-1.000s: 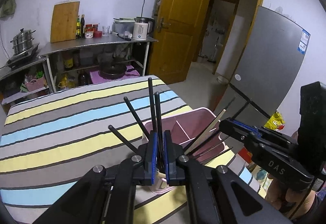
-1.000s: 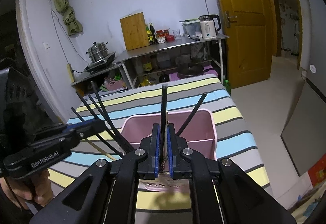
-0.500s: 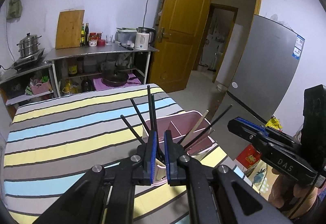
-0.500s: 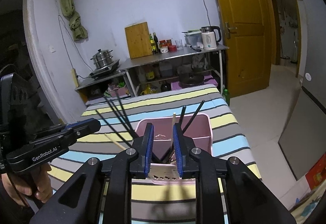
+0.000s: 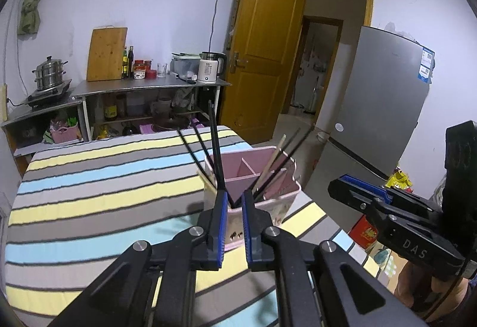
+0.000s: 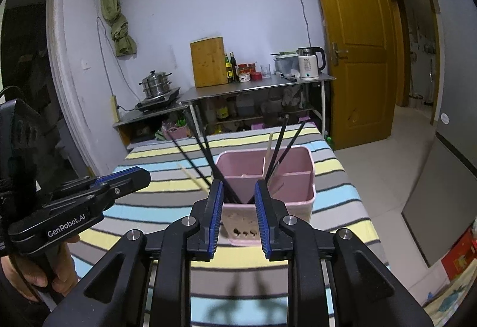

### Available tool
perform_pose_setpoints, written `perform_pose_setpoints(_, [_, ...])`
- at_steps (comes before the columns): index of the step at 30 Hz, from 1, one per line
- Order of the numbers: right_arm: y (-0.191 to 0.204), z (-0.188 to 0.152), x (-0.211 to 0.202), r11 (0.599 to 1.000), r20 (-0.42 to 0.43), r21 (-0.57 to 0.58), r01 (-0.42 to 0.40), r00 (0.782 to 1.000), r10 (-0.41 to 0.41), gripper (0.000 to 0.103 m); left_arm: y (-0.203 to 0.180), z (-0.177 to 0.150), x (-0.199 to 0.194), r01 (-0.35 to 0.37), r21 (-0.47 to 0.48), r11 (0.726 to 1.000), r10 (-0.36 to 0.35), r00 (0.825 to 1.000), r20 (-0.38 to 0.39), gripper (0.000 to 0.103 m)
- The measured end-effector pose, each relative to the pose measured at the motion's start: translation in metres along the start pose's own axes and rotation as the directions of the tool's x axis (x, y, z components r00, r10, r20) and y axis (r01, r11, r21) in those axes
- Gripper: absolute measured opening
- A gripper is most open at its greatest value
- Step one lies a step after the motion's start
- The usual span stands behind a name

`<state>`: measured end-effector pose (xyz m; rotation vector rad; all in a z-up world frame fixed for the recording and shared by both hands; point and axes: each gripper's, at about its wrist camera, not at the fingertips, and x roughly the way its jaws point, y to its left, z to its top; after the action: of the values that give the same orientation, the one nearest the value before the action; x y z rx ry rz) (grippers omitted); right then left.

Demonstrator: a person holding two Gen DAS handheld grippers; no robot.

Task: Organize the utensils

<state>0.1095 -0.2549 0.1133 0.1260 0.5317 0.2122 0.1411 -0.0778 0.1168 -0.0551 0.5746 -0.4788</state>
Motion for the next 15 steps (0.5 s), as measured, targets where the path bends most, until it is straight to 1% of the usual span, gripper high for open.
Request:
perform_pose_setpoints(5, [0.001, -0.017, -0.005, 1.000, 0.001, 0.011, -0.002, 1.000, 0.002, 0.023, 0.001, -0.024, -0.009, -0.012, 0.000, 1.000, 0.012, 1.000, 0.011, 0.009])
perform_pose_setpoints(15, [0.014, -0.054, -0.019, 1.000, 0.027, -0.019, 0.020, 0.999, -0.019, 0.024, -0.001, -0.061, -0.023, -0.026, 0.007, 1.000, 0.026, 0.999, 0.042, 0.009])
